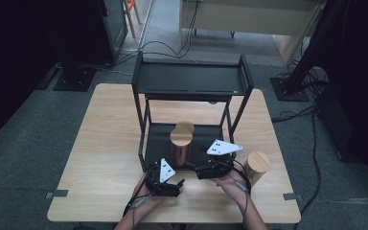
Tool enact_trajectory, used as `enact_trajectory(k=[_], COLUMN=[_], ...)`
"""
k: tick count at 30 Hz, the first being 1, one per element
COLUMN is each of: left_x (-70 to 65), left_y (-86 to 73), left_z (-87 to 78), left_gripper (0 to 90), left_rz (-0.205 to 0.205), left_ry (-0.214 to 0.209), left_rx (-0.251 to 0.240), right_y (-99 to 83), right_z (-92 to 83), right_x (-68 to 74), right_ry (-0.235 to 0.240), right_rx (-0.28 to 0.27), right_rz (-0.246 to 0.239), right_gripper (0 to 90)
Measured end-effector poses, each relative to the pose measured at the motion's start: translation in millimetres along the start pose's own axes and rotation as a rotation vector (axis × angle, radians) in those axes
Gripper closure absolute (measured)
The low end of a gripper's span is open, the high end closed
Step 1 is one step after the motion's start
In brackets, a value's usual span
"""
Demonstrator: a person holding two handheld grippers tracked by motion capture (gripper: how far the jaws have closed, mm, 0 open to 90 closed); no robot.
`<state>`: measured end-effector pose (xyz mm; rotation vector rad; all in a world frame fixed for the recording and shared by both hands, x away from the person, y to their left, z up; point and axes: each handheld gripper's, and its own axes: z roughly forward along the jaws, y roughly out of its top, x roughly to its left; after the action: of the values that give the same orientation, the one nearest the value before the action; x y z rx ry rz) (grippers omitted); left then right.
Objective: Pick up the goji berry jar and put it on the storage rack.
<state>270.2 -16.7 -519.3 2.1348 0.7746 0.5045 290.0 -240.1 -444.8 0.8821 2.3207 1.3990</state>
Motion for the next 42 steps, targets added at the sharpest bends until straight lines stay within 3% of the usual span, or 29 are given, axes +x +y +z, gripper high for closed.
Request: enact_trajectory(k=[5, 25, 42], left_x=[0.0, 0.3, 0.4], left_y=[0.0, 0.0, 0.0], left_z=[0.0, -0.2, -0.2], left_gripper=[12.8, 12.8, 12.8], left_rz=[-0.001, -0.003, -0.003], left_ry=[-0.001, -0.003, -0.003], left_rx=[-0.001, -0.001, -0.001], right_y=[-0.6, 4.3, 9.8], right_z=[-3.5, -25.4, -39.4], right_x=[2.7, 1.9, 2.7], right_ry=[-0.009, -0.022, -0.03], right_rx=[0.004, 0.006, 0.015], right_rz=[-0.015, 0.008, 0.0], right_gripper=[20.2, 20.2, 20.2])
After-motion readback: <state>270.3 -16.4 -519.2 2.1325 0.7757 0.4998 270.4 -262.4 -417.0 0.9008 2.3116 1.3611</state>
